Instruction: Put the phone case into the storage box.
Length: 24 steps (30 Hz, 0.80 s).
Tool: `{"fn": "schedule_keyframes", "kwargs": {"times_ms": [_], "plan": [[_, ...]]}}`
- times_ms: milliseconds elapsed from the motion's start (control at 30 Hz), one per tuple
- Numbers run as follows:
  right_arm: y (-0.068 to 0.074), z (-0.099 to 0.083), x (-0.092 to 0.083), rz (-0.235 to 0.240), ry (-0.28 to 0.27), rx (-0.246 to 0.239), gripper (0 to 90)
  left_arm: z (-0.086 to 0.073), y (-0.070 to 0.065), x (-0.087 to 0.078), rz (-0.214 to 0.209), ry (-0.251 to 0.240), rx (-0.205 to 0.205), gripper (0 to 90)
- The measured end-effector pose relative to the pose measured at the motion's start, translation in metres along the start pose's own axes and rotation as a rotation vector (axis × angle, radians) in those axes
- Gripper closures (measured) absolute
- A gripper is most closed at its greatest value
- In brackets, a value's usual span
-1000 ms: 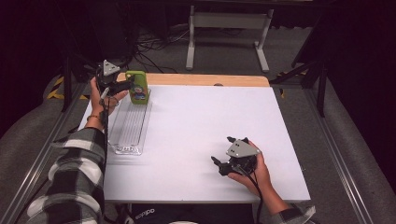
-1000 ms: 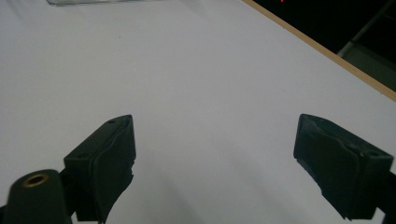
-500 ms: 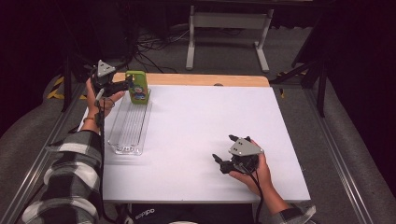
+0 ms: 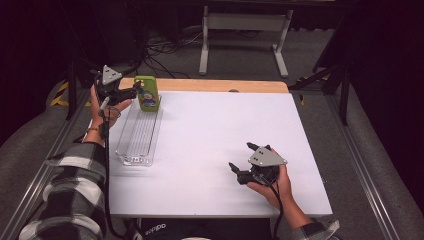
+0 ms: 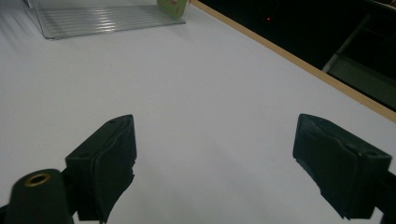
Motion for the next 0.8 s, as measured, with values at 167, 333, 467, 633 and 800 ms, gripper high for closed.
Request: {"fn": "schedule_keyframes", "kwargs": {"times_ms": [167,333,467,633,800], "plan": [[-0.001,0.002,-0.002,-0.005,-0.010,-0.002,14.4,0.000,-0.005,-0.005,-0.010,-0.007,0.009,27.2],[-0.003,0.003,-0.004,-0.014,-0.017,-0.004,14.3,0.000,-0.006,-0.010,-0.012,-0.012,0.013,25.3],[-0.005,0.004,-0.006,-0.024,-0.024,-0.001,14.3,-0.003,-0.009,-0.013,-0.029,-0.022,-0.001,23.6],[-0.007,0.005,-0.007,-0.028,-0.027,0.003,14.3,-0.005,-0.013,-0.020,-0.053,-0.034,-0.004,20.2],[-0.007,0.005,-0.007,-0.029,-0.031,0.004,14.4,-0.004,-0.018,-0.026,-0.072,-0.047,0.008,18.4]]}}
Point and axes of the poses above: each handheld gripper's, and its own axes: x roughly forward along the jaws, z roughly out of its top, y roughly to its left, the point moved 7 cm from there along x, roughly forward along the jaws, and after that the axes turned 5 degrees about -x, right-handed, at the moved point
